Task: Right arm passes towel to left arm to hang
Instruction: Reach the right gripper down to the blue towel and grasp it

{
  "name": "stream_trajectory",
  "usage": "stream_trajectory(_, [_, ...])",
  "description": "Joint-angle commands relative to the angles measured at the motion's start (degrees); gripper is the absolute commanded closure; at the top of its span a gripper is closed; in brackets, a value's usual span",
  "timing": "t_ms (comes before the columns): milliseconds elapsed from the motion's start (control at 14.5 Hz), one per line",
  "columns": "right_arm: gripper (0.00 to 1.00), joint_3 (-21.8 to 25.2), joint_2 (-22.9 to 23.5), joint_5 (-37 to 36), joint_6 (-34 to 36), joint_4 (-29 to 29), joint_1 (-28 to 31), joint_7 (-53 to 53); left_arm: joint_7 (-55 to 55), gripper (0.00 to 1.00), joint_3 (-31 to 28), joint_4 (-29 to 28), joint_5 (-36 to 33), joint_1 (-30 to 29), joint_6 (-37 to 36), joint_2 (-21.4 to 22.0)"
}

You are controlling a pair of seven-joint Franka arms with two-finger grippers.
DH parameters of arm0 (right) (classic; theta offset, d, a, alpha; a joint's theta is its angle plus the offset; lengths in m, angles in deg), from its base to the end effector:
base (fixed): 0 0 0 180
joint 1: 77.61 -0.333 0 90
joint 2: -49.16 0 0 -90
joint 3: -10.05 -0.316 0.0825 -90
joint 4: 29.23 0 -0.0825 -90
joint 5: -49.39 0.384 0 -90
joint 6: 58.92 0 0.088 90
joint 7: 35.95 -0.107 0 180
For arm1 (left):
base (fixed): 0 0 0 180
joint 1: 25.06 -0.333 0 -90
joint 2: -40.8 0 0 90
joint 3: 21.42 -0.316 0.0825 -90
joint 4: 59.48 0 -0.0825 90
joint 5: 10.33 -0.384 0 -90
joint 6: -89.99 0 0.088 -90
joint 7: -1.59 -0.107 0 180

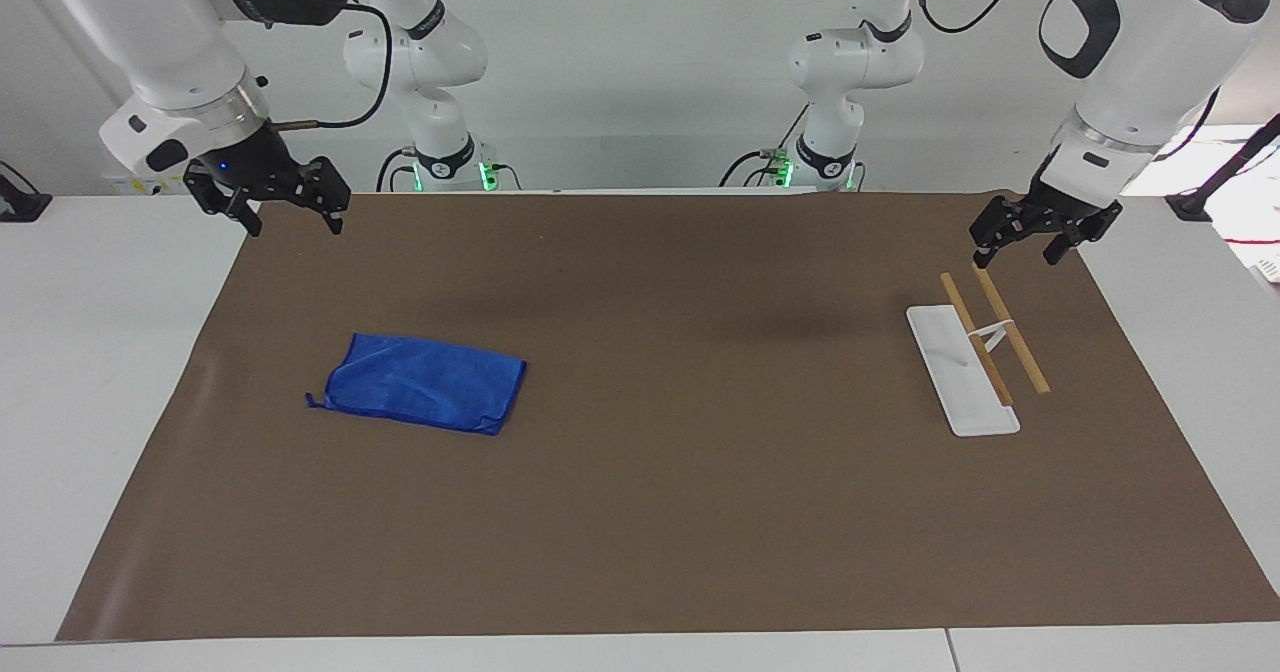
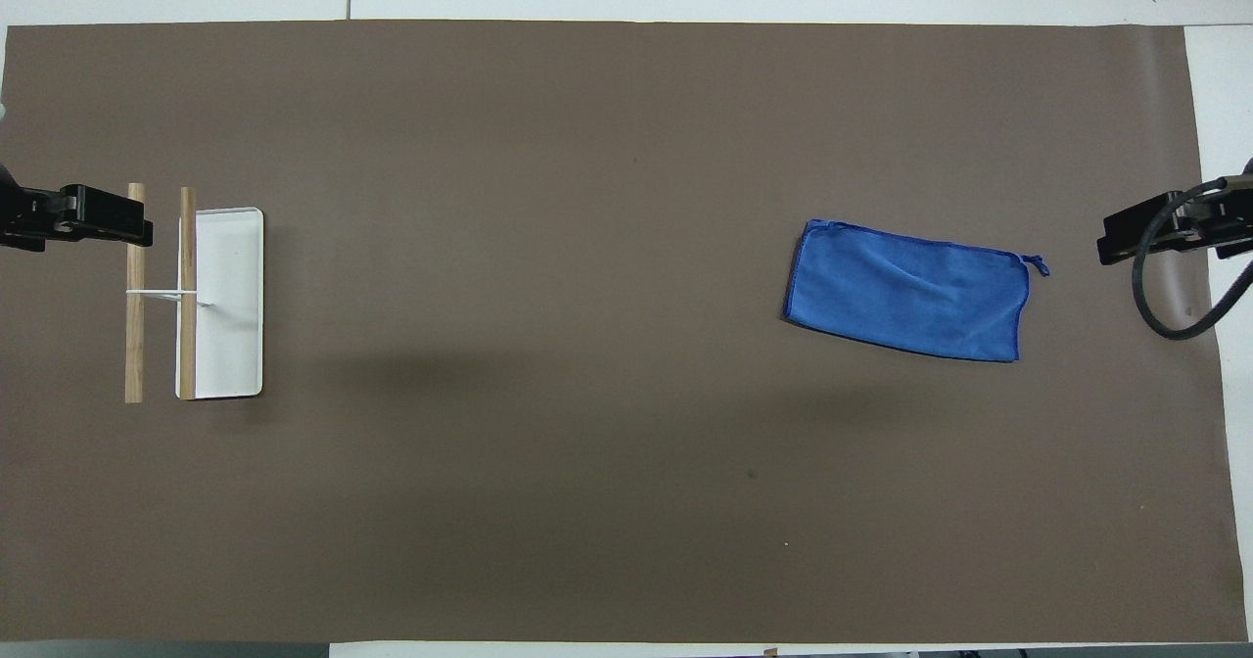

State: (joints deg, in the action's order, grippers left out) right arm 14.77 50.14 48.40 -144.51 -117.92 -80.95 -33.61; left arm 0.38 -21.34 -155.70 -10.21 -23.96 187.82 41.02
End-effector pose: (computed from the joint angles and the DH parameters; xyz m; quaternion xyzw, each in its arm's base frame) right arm 0.5514 -0.0148 0.6193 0.9993 0.0080 -0.0359 0.0082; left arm 0.5631 -0.0118 0.5871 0.9997 -0.0207 0.0160 0.0010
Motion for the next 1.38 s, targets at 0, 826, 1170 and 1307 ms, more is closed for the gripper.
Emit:
stream_trajectory(0, [0.0,-0.24,-1.42,0.9,-1.25,-1.92,0.18,-1.2,-0.38,0.0,0.0,0.25,-1.09,-0.13,-0.79,0.48])
stream_trajectory(826, [0.0,-0.24,-8.53,0.63,-22.02,-22.17,-0.17,-4.27,-0.38,0.0,0.0,0.25,-1.09,-0.13,-0.79,0.48])
stream_trajectory(1170, [0.0,-0.32,-2.84,0.9,-41.1,-35.64,-2.37,-6.82,-0.38,0.0,0.0,0.25,-1.09,-0.13,-0.79,0.48])
stream_trajectory(1307, [0.0,-0.32,-0.38,0.9,-50.16,-40.75,-2.37,-6.21,-0.38,0.0,0.0,0.25,-1.09,-0.13,-0.79,0.4])
